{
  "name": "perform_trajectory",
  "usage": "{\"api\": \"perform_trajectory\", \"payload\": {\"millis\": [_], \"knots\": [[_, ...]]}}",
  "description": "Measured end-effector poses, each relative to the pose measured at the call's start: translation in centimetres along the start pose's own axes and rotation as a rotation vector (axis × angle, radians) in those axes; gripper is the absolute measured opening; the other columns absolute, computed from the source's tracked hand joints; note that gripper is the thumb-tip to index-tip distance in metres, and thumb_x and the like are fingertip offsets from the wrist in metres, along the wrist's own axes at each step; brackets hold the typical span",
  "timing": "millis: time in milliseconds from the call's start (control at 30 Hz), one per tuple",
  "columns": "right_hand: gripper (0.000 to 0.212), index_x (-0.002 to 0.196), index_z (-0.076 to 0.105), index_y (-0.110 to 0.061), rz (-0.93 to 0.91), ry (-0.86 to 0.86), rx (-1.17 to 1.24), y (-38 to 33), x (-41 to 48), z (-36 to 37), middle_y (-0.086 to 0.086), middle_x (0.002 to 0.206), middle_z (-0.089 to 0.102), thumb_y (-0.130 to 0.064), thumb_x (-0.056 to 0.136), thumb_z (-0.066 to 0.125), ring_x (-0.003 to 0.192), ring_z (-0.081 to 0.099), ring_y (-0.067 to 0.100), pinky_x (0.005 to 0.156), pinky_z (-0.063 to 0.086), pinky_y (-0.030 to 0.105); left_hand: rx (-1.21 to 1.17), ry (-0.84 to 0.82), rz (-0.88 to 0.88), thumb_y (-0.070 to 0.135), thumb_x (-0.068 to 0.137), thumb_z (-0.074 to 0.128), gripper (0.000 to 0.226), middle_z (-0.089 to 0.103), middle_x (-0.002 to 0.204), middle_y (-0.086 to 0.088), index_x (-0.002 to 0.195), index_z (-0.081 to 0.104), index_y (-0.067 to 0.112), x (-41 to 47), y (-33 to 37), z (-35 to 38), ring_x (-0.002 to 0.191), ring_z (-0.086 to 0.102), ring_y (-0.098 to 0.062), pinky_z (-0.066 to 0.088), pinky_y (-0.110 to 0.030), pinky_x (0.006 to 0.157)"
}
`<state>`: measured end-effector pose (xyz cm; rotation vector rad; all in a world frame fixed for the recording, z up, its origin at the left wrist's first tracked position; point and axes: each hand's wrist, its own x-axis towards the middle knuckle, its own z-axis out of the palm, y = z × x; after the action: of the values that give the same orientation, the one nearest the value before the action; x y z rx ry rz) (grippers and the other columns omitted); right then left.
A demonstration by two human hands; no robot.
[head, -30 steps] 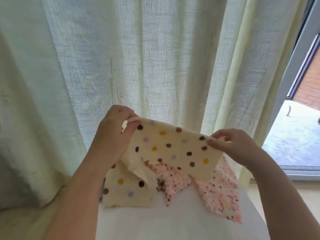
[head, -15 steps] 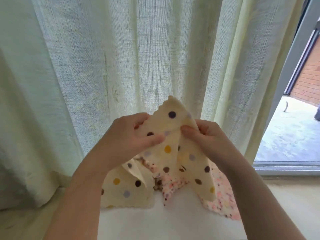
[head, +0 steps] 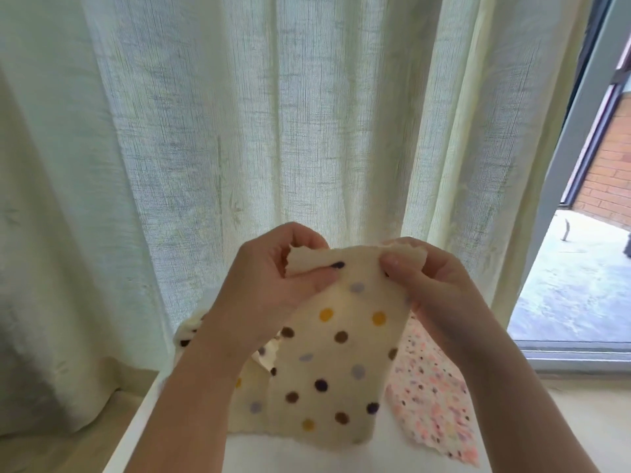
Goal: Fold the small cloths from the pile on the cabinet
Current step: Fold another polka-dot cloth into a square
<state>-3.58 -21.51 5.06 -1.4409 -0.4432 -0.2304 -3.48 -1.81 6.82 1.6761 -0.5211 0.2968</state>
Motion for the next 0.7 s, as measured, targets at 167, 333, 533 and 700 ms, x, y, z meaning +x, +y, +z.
{"api": "perform_trajectory", "payload": {"millis": [167,333,533,700], "knots": [[0.012,0.082,0.076,-0.018,-0.101,0.052,-0.042,-0.9,-0.2,0.1,-0.004,0.076,0.070,-0.016,0.081,0.064,0.071,0.065,0.008,0.063,0.050,0.016,0.036,-0.069,0.032,0.027,0.069,0.085,0.029,0.057,0.068,0.008,0.065,0.056,0.029,-0.1,0.2,-0.1,0.062,0.052,-0.013,0.044,-0.027,0.062],[0.031,0.087,0.074,-0.026,-0.154,0.113,-0.118,-1.3,-0.4,-0.3,0.001,0.073,0.067,0.001,0.091,0.059,0.067,0.064,0.013,0.062,0.051,0.020,0.075,-0.083,0.087,0.026,0.076,0.076,0.018,0.063,0.075,0.007,0.074,0.058,0.031,-0.5,0.7,-0.6,0.071,0.060,-0.017,0.049,-0.030,0.071],[0.032,0.093,0.067,-0.038,-0.299,0.023,-0.438,-2.4,-1.1,0.0,-0.007,0.099,0.073,-0.006,0.090,0.067,0.095,0.068,0.011,0.079,0.055,0.024,0.144,-0.051,0.188,0.023,0.082,0.071,0.023,0.062,0.080,0.005,0.075,0.052,0.035,-0.8,1.1,-0.3,0.078,0.060,-0.012,0.048,-0.026,0.074],[0.027,0.083,0.068,-0.042,-0.287,0.027,-0.529,-2.4,-1.2,0.1,-0.007,0.094,0.074,-0.016,0.090,0.069,0.095,0.068,0.012,0.084,0.054,0.035,0.280,-0.065,0.180,0.023,0.086,0.061,0.010,0.062,0.085,0.007,0.084,0.060,0.033,-0.9,0.8,-0.3,0.078,0.059,-0.013,0.051,-0.035,0.056]]}}
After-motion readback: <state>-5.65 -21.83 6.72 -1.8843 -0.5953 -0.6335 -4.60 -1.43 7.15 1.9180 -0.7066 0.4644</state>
